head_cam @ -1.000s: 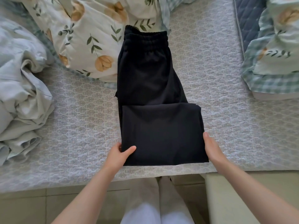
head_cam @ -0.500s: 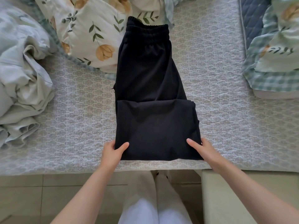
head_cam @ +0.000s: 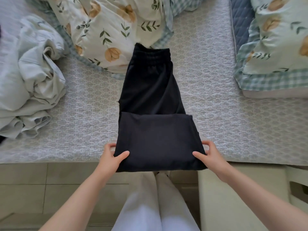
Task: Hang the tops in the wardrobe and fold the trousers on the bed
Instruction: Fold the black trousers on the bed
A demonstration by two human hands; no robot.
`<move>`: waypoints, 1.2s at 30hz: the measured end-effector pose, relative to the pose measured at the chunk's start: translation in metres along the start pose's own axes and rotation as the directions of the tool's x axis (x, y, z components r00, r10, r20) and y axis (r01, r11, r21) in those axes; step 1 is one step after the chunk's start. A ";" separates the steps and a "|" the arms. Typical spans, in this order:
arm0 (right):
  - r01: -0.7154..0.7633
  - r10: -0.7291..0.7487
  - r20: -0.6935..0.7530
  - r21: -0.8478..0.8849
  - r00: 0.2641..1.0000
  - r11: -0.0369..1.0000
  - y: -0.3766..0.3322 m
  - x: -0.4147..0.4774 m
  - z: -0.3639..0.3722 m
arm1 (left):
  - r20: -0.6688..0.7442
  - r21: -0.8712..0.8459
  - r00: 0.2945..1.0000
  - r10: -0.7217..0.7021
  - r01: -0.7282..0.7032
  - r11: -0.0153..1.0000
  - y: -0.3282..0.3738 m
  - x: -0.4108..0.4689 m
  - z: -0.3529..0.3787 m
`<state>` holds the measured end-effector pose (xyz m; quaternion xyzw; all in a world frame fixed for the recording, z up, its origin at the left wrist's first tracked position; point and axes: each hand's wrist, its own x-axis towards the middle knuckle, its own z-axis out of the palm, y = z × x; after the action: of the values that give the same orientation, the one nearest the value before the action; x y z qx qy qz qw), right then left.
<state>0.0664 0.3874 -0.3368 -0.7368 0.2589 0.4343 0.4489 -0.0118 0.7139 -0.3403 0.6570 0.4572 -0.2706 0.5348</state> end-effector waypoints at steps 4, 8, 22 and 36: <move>0.043 -0.033 0.056 -0.172 0.998 0.984 0.003 -0.050 -0.013 | 0.067 0.042 0.998 -0.013 0.010 0.999 -0.010 -0.048 -0.008; -0.073 0.109 0.147 -0.228 0.983 0.971 -0.002 -0.077 -0.023 | 0.176 0.168 0.983 -0.047 0.017 0.986 -0.003 -0.082 -0.019; -0.391 0.380 0.168 0.035 0.910 0.920 -0.148 0.053 -0.039 | 0.238 -0.067 0.954 -0.180 0.201 0.977 0.114 0.054 -0.058; -0.125 0.101 0.177 0.132 0.979 0.983 -0.112 0.136 0.007 | 0.099 -0.220 0.991 0.086 -0.063 0.973 0.087 0.140 -0.027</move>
<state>0.2161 0.4468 -0.4087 -0.6473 0.2918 0.5006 0.4952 0.1231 0.7817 -0.4111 0.5960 0.4295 -0.2340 0.6368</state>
